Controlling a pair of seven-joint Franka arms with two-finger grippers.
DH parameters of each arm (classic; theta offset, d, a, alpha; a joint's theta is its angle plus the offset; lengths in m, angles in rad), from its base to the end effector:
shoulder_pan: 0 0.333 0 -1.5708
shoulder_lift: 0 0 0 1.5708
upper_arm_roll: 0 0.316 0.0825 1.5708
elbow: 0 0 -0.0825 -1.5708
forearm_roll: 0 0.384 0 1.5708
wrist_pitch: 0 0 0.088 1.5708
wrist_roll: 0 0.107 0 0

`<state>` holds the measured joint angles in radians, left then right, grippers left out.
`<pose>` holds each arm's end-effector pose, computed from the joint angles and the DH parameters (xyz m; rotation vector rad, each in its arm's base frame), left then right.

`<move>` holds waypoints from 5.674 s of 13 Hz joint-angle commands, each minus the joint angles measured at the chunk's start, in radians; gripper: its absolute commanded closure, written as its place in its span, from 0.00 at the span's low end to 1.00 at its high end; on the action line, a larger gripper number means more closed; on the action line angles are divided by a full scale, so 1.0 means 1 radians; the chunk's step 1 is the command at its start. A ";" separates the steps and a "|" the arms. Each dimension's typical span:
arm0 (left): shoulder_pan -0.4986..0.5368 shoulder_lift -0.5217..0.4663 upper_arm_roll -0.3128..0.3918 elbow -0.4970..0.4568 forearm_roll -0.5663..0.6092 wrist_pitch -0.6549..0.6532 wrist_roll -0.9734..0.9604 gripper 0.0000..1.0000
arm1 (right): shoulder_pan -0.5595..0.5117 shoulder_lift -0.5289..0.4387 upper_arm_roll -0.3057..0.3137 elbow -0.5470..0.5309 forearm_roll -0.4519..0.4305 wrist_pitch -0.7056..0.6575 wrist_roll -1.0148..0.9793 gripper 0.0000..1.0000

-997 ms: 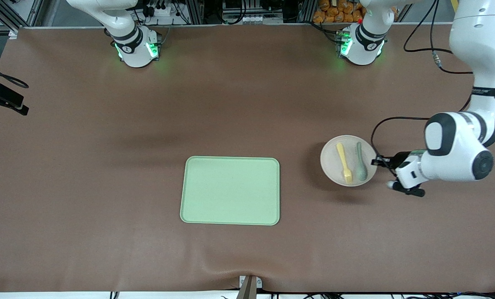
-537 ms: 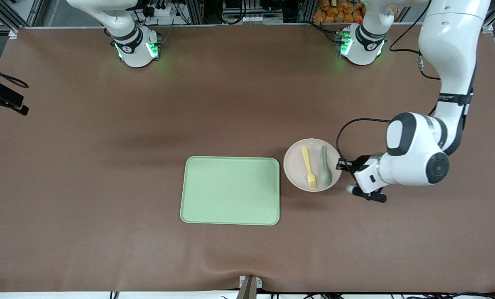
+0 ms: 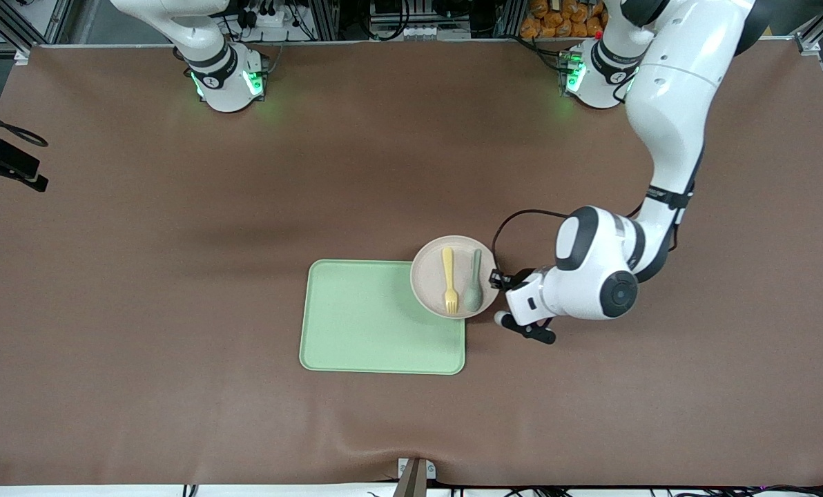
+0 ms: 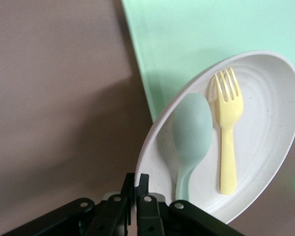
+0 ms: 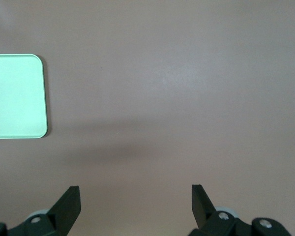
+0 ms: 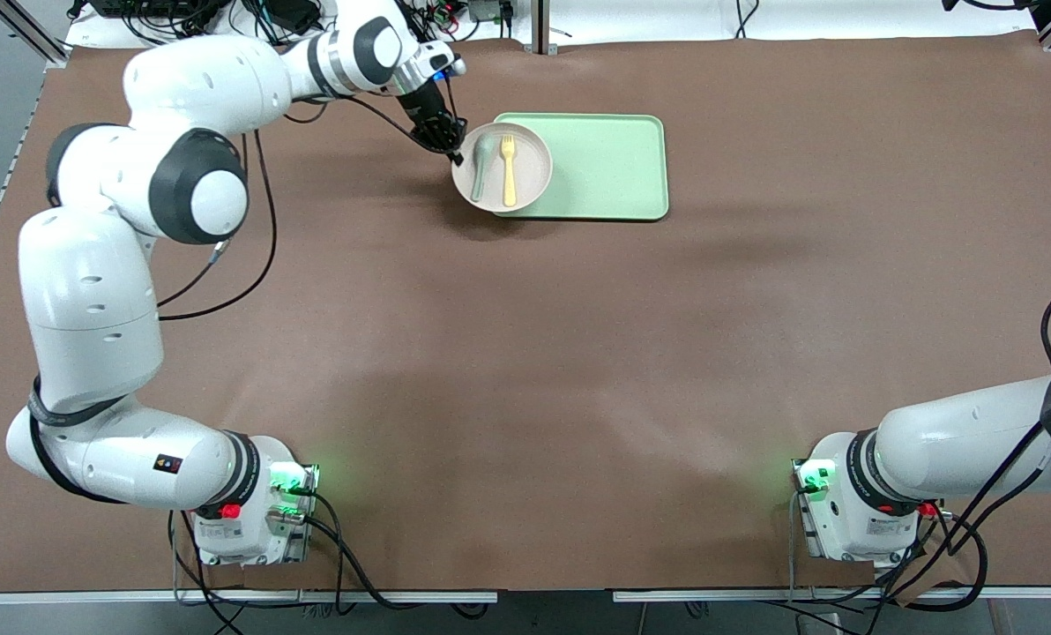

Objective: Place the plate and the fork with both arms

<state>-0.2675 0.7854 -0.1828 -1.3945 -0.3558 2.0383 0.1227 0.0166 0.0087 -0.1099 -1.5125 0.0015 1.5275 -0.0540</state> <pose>0.6505 -0.3075 0.2399 2.6774 -0.4651 -0.2789 0.5510 -0.0511 0.6433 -3.1409 0.0616 -0.0100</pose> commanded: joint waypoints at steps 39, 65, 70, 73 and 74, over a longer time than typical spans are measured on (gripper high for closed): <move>-0.020 -0.030 0.026 0.078 -0.005 0.048 -0.078 0.00 | 0.089 0.186 0.029 0.041 0.115 0.146 -0.027 0.00; 0.380 -0.778 0.061 -0.152 0.383 -0.576 -0.037 0.00 | 0.667 0.951 0.018 0.413 0.049 0.698 0.438 0.30; 0.213 -0.836 0.221 -0.149 0.385 -0.625 -0.021 0.00 | 0.690 0.953 0.021 0.399 0.022 0.689 0.439 0.35; 0.212 -0.838 0.212 -0.146 0.383 -0.627 -0.060 0.00 | 0.697 0.953 0.022 0.385 0.037 0.688 0.445 0.39; 0.212 -0.841 0.198 -0.146 0.383 -0.629 -0.086 0.00 | 0.698 0.953 0.022 0.382 0.037 0.686 0.468 0.40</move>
<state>-0.0420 -0.0317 0.0202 -1.5212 0.0089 1.4160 0.0753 0.7056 0.9508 -0.0803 -1.1466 0.0443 2.2246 0.3751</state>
